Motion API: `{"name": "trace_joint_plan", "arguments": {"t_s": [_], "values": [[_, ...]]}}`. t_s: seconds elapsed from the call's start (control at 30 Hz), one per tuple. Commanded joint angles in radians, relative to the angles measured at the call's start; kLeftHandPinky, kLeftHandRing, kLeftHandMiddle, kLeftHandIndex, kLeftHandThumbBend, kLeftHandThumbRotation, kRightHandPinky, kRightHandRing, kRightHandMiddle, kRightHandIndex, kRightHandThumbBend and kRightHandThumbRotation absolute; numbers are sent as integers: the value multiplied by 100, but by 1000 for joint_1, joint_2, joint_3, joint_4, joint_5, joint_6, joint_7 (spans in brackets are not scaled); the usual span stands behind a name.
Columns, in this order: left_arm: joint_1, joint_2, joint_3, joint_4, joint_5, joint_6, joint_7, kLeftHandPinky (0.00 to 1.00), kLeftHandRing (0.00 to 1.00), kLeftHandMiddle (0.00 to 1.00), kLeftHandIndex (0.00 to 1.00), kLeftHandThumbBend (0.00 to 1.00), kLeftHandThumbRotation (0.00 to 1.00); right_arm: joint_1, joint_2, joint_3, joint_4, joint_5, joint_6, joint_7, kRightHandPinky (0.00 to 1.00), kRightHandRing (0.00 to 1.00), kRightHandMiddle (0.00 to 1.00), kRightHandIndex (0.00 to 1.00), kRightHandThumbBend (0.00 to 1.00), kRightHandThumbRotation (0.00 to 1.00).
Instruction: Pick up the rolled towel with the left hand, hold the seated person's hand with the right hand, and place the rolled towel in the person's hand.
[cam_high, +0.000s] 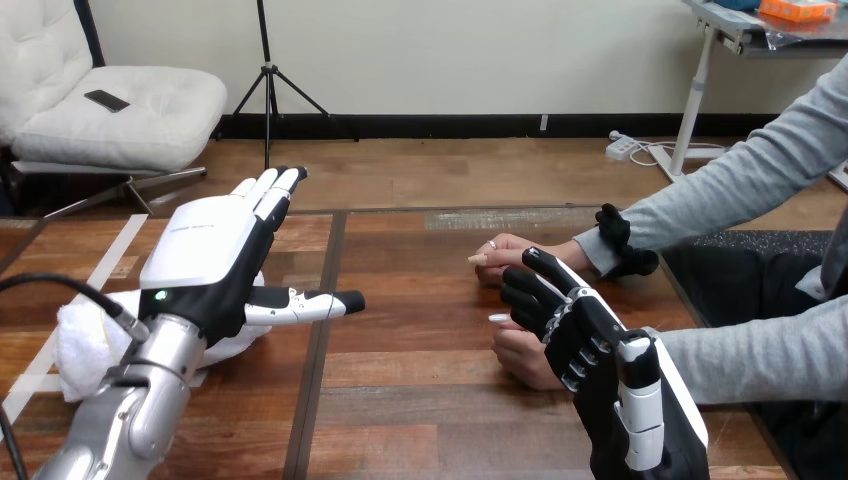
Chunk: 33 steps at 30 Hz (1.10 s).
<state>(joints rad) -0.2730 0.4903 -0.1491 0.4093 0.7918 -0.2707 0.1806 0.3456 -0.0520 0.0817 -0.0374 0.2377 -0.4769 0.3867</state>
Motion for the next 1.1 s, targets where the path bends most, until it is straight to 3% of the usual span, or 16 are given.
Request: {"name": "trace_joint_plan", "arguments": {"t_s": [0.0, 1.07], "values": [[-109, 33, -21, 71, 8, -14, 41, 87, 95, 96, 95, 100, 69, -68, 13, -8, -26, 12, -24, -7, 93, 88, 87, 89, 91, 100], [-327, 39, -138, 431, 12, -4, 55, 85, 91, 93, 90, 100, 66, -76, 10, -15, -21, 21, -20, -5, 97, 89, 88, 90, 91, 100]]}}
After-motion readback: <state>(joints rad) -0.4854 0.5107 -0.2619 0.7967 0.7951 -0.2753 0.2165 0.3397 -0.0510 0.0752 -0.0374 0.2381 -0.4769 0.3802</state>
